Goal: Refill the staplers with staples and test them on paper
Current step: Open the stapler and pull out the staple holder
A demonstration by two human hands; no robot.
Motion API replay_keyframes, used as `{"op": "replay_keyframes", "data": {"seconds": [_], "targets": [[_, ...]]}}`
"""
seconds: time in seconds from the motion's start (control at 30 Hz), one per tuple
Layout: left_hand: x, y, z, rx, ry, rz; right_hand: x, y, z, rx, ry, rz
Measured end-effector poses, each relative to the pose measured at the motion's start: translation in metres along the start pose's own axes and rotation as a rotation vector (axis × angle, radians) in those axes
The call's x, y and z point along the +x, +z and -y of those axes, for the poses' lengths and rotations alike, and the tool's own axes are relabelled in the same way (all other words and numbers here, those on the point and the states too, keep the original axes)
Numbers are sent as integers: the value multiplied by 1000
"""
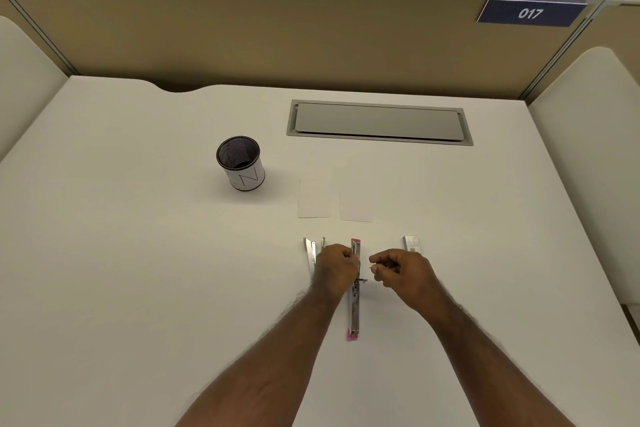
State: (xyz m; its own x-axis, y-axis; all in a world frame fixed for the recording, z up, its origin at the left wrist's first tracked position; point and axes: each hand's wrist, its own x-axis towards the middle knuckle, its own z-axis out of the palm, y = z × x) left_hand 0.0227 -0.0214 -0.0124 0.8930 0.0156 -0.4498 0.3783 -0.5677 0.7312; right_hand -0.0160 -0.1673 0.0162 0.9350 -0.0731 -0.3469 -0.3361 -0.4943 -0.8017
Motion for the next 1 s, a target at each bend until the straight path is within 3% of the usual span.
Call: {"op": "replay_keyframes", "data": {"seconds": [0.63,0.83,1.0], "targets": [[3,10,-6,178,68,-91,3,2,-8,60,30,-57],[-5,-6,-7,117,264,-207,3,3,-4,20,-77,-150],[-7,-37,14,210,453,-331,9,14,7,71,-144,-156]]}}
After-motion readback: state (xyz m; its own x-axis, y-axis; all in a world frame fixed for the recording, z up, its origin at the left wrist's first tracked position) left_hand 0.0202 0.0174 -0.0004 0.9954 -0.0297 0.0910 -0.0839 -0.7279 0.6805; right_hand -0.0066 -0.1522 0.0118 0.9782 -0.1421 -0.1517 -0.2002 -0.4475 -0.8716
